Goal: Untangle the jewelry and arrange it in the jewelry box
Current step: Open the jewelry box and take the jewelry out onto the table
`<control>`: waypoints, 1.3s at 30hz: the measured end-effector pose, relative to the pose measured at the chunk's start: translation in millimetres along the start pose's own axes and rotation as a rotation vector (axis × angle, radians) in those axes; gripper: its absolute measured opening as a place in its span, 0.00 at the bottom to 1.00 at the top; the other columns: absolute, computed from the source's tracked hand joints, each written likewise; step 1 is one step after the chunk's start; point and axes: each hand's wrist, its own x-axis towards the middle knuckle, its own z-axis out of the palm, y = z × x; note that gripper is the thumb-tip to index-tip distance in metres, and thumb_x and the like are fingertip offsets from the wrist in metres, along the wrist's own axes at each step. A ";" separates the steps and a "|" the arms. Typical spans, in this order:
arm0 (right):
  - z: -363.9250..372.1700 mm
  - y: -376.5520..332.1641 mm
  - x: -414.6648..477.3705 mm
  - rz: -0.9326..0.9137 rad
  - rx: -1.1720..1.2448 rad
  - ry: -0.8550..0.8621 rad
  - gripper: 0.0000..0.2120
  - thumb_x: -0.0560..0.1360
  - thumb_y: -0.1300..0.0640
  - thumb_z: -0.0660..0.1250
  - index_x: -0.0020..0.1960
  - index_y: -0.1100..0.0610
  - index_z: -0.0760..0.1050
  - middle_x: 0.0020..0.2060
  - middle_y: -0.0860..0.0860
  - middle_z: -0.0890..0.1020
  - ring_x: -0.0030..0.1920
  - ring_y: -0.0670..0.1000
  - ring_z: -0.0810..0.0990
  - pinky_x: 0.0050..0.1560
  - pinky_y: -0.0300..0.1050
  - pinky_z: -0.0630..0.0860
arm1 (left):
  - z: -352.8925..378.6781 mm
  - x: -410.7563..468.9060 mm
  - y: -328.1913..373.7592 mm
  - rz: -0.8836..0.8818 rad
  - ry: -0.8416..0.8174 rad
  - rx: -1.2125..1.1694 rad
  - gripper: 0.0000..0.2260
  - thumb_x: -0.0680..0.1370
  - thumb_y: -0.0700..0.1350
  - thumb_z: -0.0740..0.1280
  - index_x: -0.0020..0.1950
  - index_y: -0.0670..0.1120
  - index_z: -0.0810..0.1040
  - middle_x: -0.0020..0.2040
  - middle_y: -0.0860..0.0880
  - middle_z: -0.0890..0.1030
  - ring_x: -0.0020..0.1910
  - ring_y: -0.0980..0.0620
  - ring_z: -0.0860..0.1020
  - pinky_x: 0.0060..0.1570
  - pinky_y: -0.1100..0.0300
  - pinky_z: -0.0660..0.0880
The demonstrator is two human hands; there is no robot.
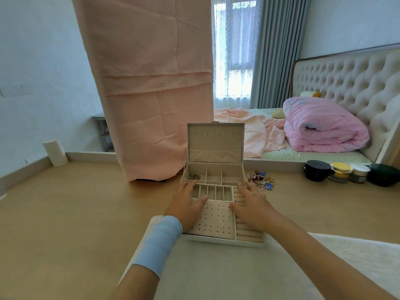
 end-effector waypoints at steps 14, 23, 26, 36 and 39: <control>35.7 -6.8 -41.6 0.011 -0.048 -0.134 0.31 0.83 0.47 0.59 0.82 0.52 0.52 0.82 0.53 0.47 0.81 0.58 0.42 0.80 0.53 0.45 | -6.1 -36.1 -24.5 -0.111 -0.199 0.123 0.31 0.79 0.56 0.63 0.79 0.51 0.55 0.80 0.49 0.54 0.77 0.48 0.56 0.75 0.51 0.58; -8.9 -27.9 1.1 -0.075 -0.526 0.224 0.17 0.82 0.48 0.54 0.58 0.49 0.80 0.50 0.49 0.83 0.48 0.52 0.80 0.40 0.44 0.73 | -24.4 24.5 -11.4 0.013 -0.043 0.263 0.23 0.80 0.53 0.62 0.74 0.51 0.65 0.74 0.49 0.65 0.73 0.48 0.59 0.70 0.52 0.61; -20.3 -43.3 35.8 -0.152 -0.467 0.204 0.15 0.82 0.50 0.55 0.59 0.48 0.80 0.51 0.49 0.83 0.52 0.53 0.81 0.44 0.46 0.76 | -27.7 59.1 -7.2 0.035 -0.022 0.293 0.22 0.80 0.51 0.62 0.73 0.49 0.67 0.72 0.47 0.67 0.72 0.46 0.60 0.70 0.53 0.60; 9.9 -79.2 168.8 -0.373 -0.403 -0.122 0.21 0.80 0.67 0.62 0.69 0.52 0.77 0.64 0.51 0.81 0.63 0.52 0.79 0.62 0.44 0.74 | -22.1 136.0 -32.4 -0.164 0.027 -0.103 0.18 0.77 0.37 0.62 0.66 0.47 0.70 0.65 0.46 0.69 0.60 0.46 0.73 0.63 0.54 0.71; 22.4 -85.1 196.9 -0.415 -0.480 -0.181 0.19 0.79 0.67 0.64 0.67 0.54 0.79 0.60 0.54 0.83 0.60 0.55 0.81 0.61 0.48 0.77 | -22.8 143.2 -44.1 -0.139 0.058 -0.131 0.16 0.77 0.36 0.62 0.64 0.47 0.72 0.63 0.47 0.71 0.57 0.48 0.74 0.62 0.55 0.72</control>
